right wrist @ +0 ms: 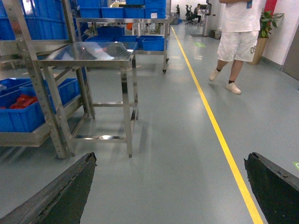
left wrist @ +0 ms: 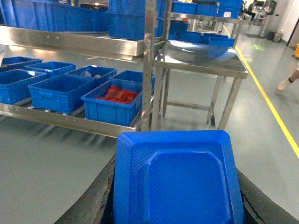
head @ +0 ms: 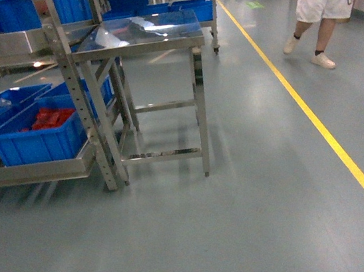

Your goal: Pick blue part to blue bin on bottom shelf

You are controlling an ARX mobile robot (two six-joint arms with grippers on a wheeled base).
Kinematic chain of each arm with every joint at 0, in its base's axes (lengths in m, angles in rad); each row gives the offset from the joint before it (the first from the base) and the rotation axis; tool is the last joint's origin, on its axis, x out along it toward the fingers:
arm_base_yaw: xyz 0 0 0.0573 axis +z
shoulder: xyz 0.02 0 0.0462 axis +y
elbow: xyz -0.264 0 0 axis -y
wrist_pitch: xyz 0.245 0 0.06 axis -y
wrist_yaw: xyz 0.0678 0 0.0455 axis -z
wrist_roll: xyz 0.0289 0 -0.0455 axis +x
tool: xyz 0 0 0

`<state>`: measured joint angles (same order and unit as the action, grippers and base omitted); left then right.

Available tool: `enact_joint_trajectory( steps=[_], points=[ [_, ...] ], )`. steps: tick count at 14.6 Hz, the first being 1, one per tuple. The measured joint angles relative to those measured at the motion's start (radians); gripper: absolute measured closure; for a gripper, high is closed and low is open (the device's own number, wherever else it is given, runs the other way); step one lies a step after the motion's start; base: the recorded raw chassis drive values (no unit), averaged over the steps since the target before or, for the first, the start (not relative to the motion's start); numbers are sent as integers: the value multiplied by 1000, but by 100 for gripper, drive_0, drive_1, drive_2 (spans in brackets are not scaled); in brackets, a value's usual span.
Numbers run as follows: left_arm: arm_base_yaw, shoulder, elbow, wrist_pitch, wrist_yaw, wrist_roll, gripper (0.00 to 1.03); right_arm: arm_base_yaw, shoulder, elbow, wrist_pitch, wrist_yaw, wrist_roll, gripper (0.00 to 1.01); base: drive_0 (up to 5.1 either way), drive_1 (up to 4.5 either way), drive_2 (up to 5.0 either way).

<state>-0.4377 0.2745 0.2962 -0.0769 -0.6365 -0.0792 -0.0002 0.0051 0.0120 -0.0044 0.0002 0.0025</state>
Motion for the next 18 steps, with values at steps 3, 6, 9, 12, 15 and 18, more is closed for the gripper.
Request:
enact_joint_trajectory(
  steps=[3, 6, 9, 12, 15, 18],
  points=[
    [0, 0, 0, 2, 0, 0, 60, 0, 0, 0, -1, 0, 0, 3, -7, 416, -430],
    [0, 0, 0, 2, 0, 0, 60, 0, 0, 0, -1, 0, 0, 3, 3, 426, -420],
    [0, 0, 0, 1, 0, 0, 60, 0, 0, 0, -2, 0, 0, 3, 14, 436, -409],
    [0, -1, 0, 3, 0, 0, 60, 0, 0, 0, -1, 0, 0, 3, 7, 430, -415],
    [0, 0, 0, 3, 0, 0, 60, 0, 0, 0, 5, 0, 0, 3, -10, 413, -433],
    [0, -1, 0, 1, -1, 0, 60, 0, 0, 0, 2, 0, 0, 3, -12, 411, -434]
  ],
)
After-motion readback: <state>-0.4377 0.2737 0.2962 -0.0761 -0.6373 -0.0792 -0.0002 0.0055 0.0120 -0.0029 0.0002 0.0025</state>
